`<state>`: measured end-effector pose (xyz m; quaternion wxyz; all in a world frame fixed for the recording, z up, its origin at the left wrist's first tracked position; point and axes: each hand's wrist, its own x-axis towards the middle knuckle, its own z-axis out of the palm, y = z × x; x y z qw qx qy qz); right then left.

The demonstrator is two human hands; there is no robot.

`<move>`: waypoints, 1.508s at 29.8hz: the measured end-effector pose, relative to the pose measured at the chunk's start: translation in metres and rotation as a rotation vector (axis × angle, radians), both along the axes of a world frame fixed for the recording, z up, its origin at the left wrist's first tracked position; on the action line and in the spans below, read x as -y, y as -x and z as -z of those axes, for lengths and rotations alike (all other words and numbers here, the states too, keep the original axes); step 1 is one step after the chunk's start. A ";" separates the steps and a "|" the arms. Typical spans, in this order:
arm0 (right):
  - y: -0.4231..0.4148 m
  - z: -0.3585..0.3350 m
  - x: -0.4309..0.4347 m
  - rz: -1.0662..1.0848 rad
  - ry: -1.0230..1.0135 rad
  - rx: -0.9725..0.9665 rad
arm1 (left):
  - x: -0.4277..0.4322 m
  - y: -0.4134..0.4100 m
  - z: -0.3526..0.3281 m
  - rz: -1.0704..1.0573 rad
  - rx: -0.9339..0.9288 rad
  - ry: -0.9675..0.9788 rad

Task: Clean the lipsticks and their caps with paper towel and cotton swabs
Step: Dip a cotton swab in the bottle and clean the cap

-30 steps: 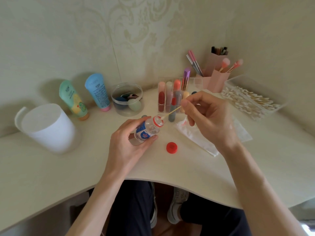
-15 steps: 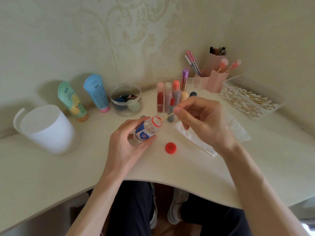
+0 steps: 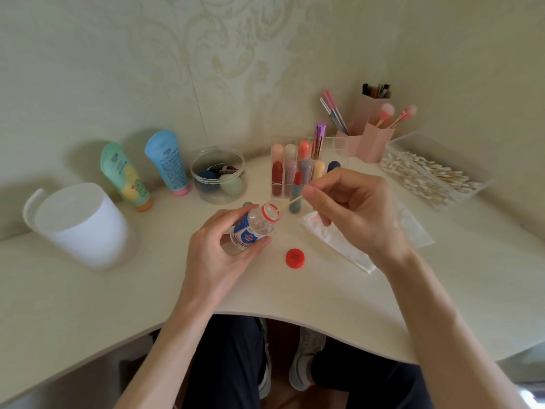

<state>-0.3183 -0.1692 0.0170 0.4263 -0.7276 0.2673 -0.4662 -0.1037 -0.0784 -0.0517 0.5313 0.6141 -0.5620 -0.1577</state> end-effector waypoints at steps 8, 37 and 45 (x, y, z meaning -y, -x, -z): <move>0.004 0.001 0.005 0.074 -0.027 0.028 | -0.002 0.001 -0.003 0.002 0.004 0.001; 0.025 0.007 0.008 -0.120 -0.060 -0.318 | -0.006 0.006 -0.010 -0.003 -0.079 -0.054; 0.023 0.035 -0.022 0.201 -0.173 -0.323 | -0.007 0.008 -0.016 0.003 -0.070 -0.105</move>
